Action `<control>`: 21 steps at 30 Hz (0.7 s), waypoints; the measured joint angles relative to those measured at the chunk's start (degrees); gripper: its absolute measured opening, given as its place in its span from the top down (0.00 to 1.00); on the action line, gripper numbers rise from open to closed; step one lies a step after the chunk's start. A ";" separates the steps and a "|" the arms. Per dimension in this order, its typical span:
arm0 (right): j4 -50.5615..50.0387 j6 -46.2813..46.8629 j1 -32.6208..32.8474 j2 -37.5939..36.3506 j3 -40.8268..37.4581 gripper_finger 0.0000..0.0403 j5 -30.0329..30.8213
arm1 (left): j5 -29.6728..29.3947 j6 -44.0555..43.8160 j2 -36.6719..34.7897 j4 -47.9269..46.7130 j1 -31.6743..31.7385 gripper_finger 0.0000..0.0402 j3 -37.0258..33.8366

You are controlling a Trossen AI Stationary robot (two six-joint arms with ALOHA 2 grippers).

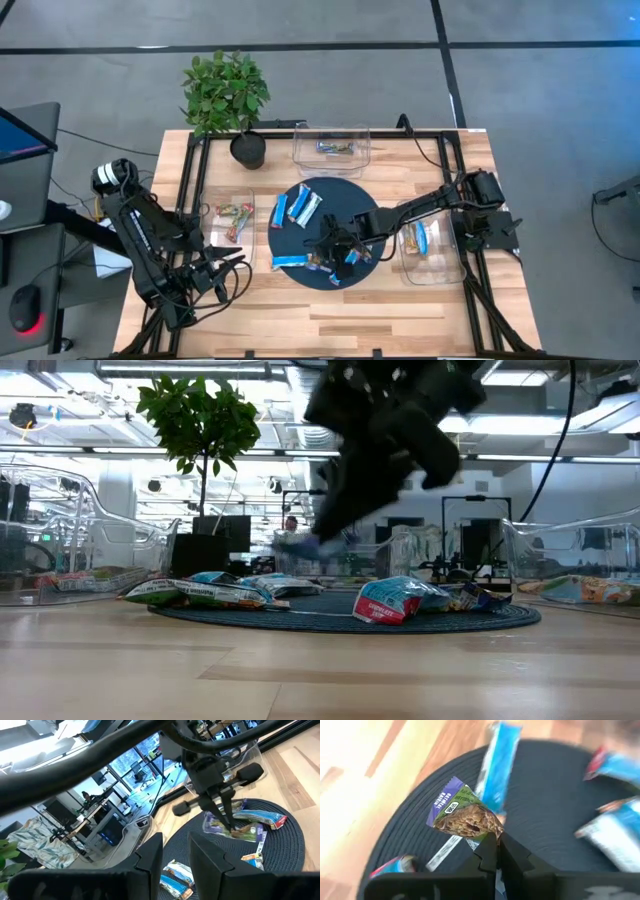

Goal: Pick and place Granola Bars by type
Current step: Put the left blue granola bar into the top transparent bin

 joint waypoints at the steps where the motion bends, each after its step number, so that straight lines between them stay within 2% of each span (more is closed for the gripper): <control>1: -0.76 -0.13 0.25 0.00 1.25 1.00 2.08 | 0.00 0.00 0.00 0.00 0.00 0.78 0.00; 9: -3.85 0.10 0.01 -0.02 8.81 1.00 21.64 | 0.00 0.04 0.00 0.00 0.00 0.78 0.00; 13: -5.28 3.48 -1.77 -0.04 11.84 1.00 31.86 | 0.14 0.07 0.00 -0.02 0.00 0.78 0.00; 18: -6.30 4.84 -6.04 -0.07 13.15 1.00 37.68 | 0.41 0.09 0.00 -0.05 0.00 0.78 0.00; 21: -6.53 5.86 -9.62 -0.07 13.19 1.00 38.77 | 0.65 0.09 0.00 -0.05 0.00 0.78 0.00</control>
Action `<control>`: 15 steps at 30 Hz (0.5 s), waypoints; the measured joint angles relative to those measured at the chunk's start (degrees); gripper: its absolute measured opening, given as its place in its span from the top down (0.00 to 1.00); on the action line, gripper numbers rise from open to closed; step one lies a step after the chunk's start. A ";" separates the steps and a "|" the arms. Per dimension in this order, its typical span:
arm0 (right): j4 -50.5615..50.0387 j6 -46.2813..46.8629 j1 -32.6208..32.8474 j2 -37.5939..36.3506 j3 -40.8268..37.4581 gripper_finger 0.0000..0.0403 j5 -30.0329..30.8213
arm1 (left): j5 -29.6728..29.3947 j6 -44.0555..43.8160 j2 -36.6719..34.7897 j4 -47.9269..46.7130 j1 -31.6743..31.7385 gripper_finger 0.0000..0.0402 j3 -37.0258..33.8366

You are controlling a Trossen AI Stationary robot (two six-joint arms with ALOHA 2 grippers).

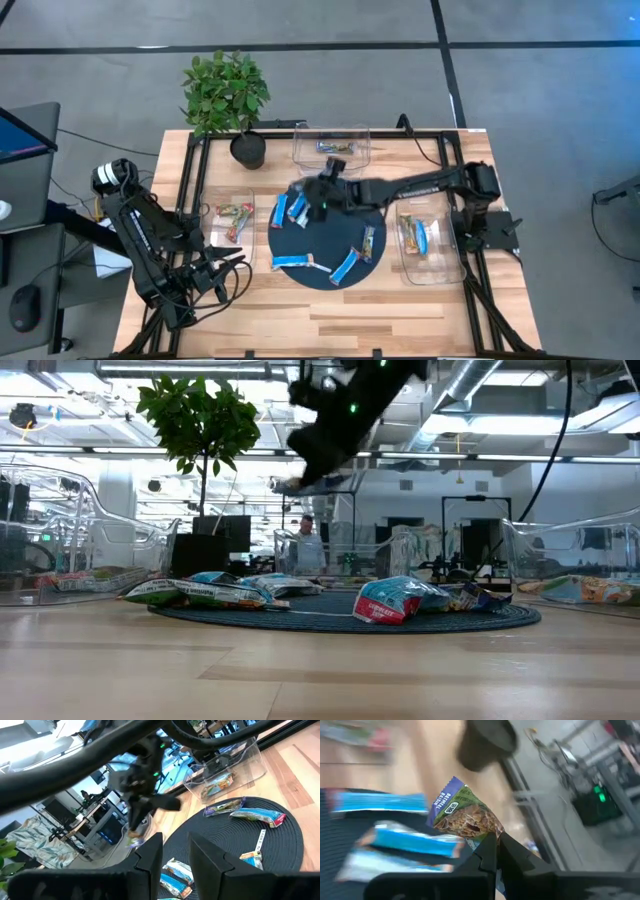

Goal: Pick and place Granola Bars by type
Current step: Put the left blue granola bar into the top transparent bin

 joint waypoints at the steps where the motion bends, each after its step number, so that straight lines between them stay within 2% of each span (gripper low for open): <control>1: -0.24 0.86 -1.39 0.00 0.00 1.00 -0.09 | 0.30 0.02 0.00 -0.01 0.00 0.78 0.00; 7: -1.30 6.40 -9.55 0.00 0.00 1.00 -1.38 | 1.01 0.52 0.00 -0.09 0.00 0.78 0.00; 12: -1.04 11.45 -15.32 0.00 0.00 1.00 -10.10 | 1.10 0.52 0.00 -0.08 -0.02 0.78 0.00; 15: -1.06 13.65 -18.08 0.01 0.00 1.00 -13.37 | 1.16 0.52 0.00 -0.10 -0.02 0.78 -0.01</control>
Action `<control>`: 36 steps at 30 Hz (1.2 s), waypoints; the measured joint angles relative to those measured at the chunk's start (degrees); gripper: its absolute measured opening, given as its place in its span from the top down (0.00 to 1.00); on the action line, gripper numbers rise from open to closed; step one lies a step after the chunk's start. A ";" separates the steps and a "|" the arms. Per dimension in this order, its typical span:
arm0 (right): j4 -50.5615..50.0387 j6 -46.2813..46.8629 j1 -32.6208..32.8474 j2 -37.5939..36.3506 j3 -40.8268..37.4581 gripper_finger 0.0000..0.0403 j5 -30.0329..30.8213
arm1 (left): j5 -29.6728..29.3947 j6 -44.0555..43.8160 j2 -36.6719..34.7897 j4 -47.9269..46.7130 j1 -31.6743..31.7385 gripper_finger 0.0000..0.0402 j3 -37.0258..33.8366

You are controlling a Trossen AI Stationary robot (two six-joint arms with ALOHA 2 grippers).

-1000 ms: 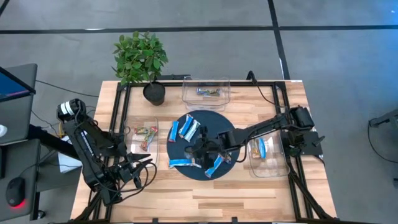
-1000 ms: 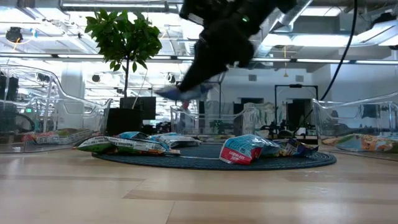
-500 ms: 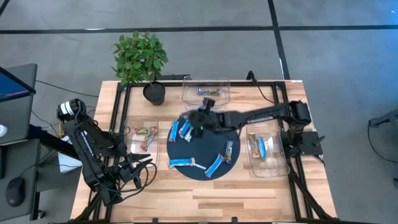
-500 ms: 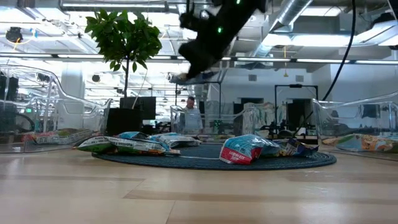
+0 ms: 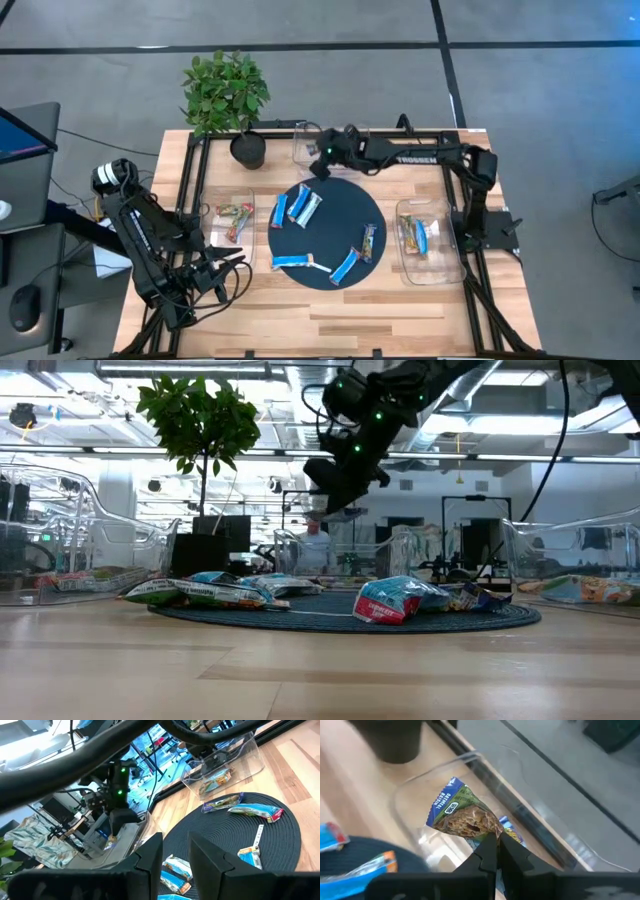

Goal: Pick and place Granola Bars by type
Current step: Put the left blue granola bar into the top transparent bin, then put the bottom red granola bar into the left transparent bin

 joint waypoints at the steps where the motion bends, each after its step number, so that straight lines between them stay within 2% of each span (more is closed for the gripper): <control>1: 0.00 0.40 -0.76 0.00 0.00 1.00 -0.64 | 0.00 0.00 0.00 0.00 0.01 0.78 0.01; 9: 0.00 2.52 -3.35 -0.01 -0.02 1.00 -3.88 | 0.00 0.00 0.00 0.00 0.00 0.78 -0.01; 17: 0.30 4.49 -3.96 1.01 -0.04 0.99 -3.87 | -0.02 0.00 0.00 0.00 0.00 0.78 0.01; 30: 0.44 4.09 -4.69 1.56 -0.04 0.76 -3.76 | -0.07 0.00 0.00 0.00 0.00 0.78 -0.01; 36: 1.15 -2.37 -3.24 1.51 -0.04 0.69 -3.67 | -0.07 0.24 0.00 0.00 0.00 0.78 -0.01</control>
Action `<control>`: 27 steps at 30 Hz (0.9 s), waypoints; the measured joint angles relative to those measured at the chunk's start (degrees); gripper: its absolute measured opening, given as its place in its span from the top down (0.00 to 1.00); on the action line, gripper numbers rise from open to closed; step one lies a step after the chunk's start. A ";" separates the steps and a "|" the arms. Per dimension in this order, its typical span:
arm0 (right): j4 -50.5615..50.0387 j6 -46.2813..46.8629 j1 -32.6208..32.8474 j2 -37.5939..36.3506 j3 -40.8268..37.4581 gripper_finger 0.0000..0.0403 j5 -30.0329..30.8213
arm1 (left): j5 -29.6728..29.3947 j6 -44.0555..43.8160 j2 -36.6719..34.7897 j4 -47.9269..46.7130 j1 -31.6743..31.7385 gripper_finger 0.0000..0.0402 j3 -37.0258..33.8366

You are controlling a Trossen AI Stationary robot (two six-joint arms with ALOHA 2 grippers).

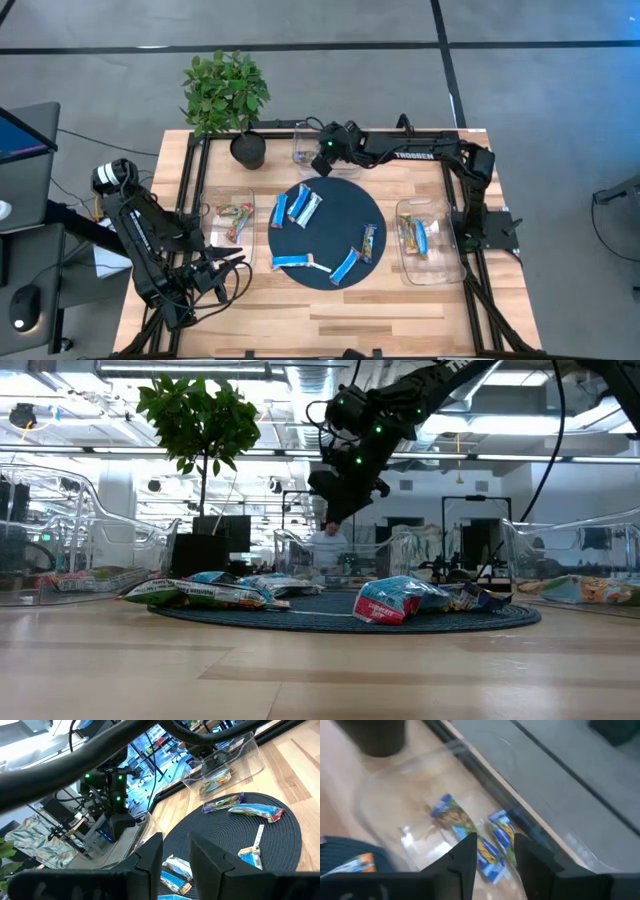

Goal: Pick and place Granola Bars by type
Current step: Put the bottom red granola bar into the left transparent bin

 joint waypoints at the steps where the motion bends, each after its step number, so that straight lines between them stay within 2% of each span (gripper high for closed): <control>1: 0.53 -1.25 0.48 -0.30 -0.01 0.69 -0.02 | 0.06 0.20 0.00 0.00 0.00 0.78 0.00; 10: 7.89 -17.52 9.00 -4.62 -0.04 0.70 -0.11 | 1.38 1.69 0.00 0.00 0.00 0.78 0.00; 17: 4.22 -29.22 15.57 -10.36 -0.02 0.71 -0.46 | 1.81 3.83 0.00 0.24 0.00 0.78 0.00; 19: 0.25 -29.95 16.16 -12.51 -0.02 0.71 -1.76 | 2.33 3.83 0.00 0.24 0.00 0.78 0.00; 23: -6.84 -25.19 15.47 -16.36 -1.59 0.71 -8.89 | 4.81 3.85 0.00 0.22 0.00 0.78 0.00; 27: -4.54 -23.28 14.75 -20.66 -8.39 0.71 -12.46 | 5.63 3.85 0.00 0.23 0.00 0.78 0.00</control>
